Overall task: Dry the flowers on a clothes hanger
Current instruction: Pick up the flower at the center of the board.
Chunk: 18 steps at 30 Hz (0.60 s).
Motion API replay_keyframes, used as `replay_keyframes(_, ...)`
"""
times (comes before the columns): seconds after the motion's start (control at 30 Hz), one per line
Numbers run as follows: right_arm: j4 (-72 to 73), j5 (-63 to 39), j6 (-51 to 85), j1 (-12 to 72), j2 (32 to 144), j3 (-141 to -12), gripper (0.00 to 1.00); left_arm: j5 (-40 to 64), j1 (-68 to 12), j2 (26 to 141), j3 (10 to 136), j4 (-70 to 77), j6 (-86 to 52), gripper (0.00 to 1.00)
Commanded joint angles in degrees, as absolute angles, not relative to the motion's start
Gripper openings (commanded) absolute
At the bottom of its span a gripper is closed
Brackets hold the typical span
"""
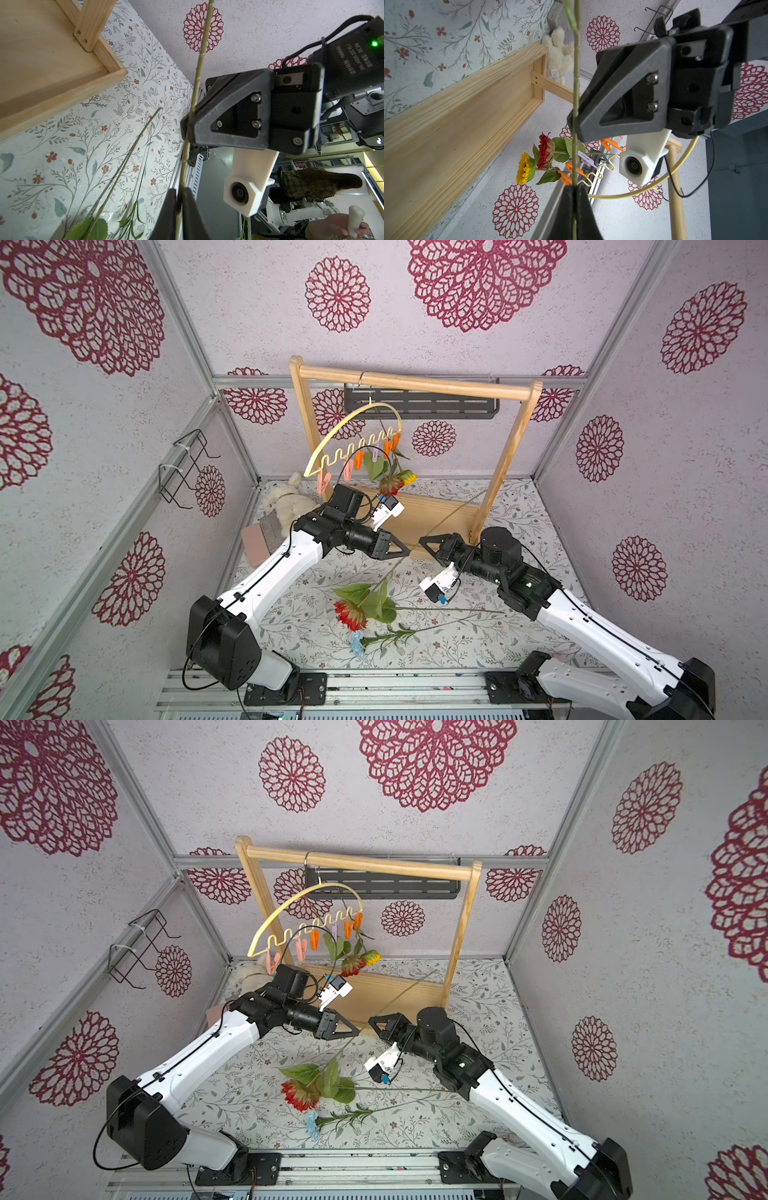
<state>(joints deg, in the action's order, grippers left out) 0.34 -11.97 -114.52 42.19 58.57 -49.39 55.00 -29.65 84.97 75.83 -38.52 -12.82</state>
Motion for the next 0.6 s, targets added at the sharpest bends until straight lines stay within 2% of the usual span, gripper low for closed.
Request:
replay_keyframes(0.0, 1.1, -11.6, -114.4, 42.2, 58.0, -52.0, 0.0, 55.4, -30.2, 84.3, 77.1, -38.8, -12.0, 0.1)
replay_keyframes(0.07, 1.1, -11.6, -114.3, 42.1, 58.0, -52.1, 0.0, 55.5, -30.4, 84.6, 77.3, -39.1, -11.8, 0.17)
replay_keyframes(0.13, 1.0, -11.6, -114.3, 42.2, 57.9, -52.2, 0.0, 55.5, -30.6, 84.9, 77.6, -39.3, -11.6, 0.2)
replay_keyframes(0.33, 0.6, -11.5, -114.3, 42.2, 57.8, -52.3, 0.0, 55.5, -30.8, 85.5, 78.1, -39.7, -11.2, 0.2)
replay_keyframes(0.4, 0.5, -11.5, -114.3, 42.2, 57.9, -52.3, 0.0, 55.6, -30.9, 85.6, 78.4, -39.9, -11.0, 0.16)
replay_keyframes(0.47, 0.4, -11.5, -114.3, 42.2, 57.9, -52.3, 0.0, 55.8, -30.9, 85.8, 78.5, -40.0, -10.6, 0.0)
replay_keyframes(0.57, 0.5, -11.6, -114.2, 42.2, 57.8, -52.3, 0.0, 55.6, -30.9, 85.7, 78.7, -40.3, -10.3, 0.0)
